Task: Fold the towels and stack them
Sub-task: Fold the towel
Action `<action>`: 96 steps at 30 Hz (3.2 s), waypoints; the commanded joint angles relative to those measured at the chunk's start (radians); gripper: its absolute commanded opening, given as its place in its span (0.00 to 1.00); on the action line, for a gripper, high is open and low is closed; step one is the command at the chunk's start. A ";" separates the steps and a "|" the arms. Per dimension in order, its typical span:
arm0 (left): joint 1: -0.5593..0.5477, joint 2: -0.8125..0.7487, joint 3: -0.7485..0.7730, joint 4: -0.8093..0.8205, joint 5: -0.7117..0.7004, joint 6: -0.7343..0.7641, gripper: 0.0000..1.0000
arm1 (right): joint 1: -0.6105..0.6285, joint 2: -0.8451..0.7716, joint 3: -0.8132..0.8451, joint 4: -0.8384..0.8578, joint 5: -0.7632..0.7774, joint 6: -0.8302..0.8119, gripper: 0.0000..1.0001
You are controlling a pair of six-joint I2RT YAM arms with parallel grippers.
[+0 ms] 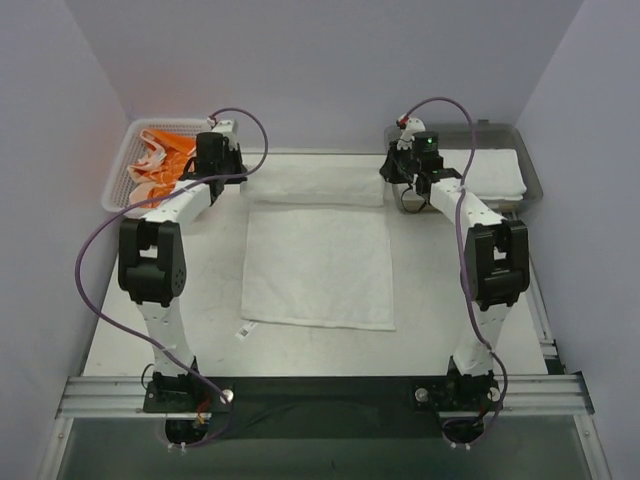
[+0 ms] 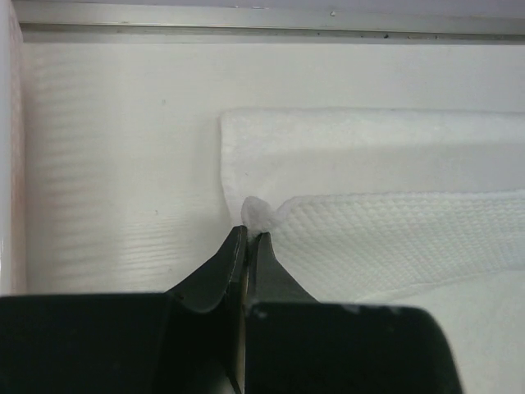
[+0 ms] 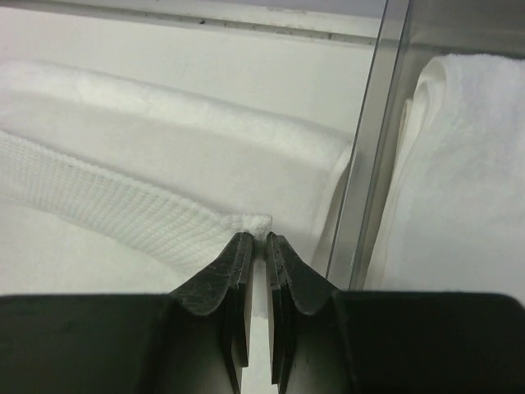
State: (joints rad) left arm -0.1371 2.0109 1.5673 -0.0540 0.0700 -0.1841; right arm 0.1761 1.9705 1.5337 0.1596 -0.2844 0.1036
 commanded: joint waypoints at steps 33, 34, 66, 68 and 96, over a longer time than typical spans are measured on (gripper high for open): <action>0.024 -0.535 -0.832 -0.149 0.235 -0.236 0.00 | 0.082 -0.484 -0.820 -0.123 -0.094 0.358 0.00; 0.021 -0.537 -0.833 -0.149 0.234 -0.236 0.00 | 0.080 -0.467 -0.819 -0.120 -0.095 0.357 0.00; 0.088 -0.250 -0.586 -0.210 0.165 -0.308 0.00 | 0.042 0.045 -0.190 -0.353 -0.032 0.304 0.00; 0.094 -0.219 -0.530 -0.231 0.177 -0.299 0.00 | 0.037 0.062 -0.127 -0.356 -0.019 0.294 0.00; -0.001 -0.473 -0.745 -0.257 0.257 -0.268 0.00 | 0.028 -0.283 -0.432 -0.473 -0.052 0.255 0.00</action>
State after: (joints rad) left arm -0.1093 1.4994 0.8345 -0.3233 0.3115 -0.4641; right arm 0.2157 1.6386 1.1320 -0.2634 -0.3408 0.3519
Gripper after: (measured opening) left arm 0.040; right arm 0.098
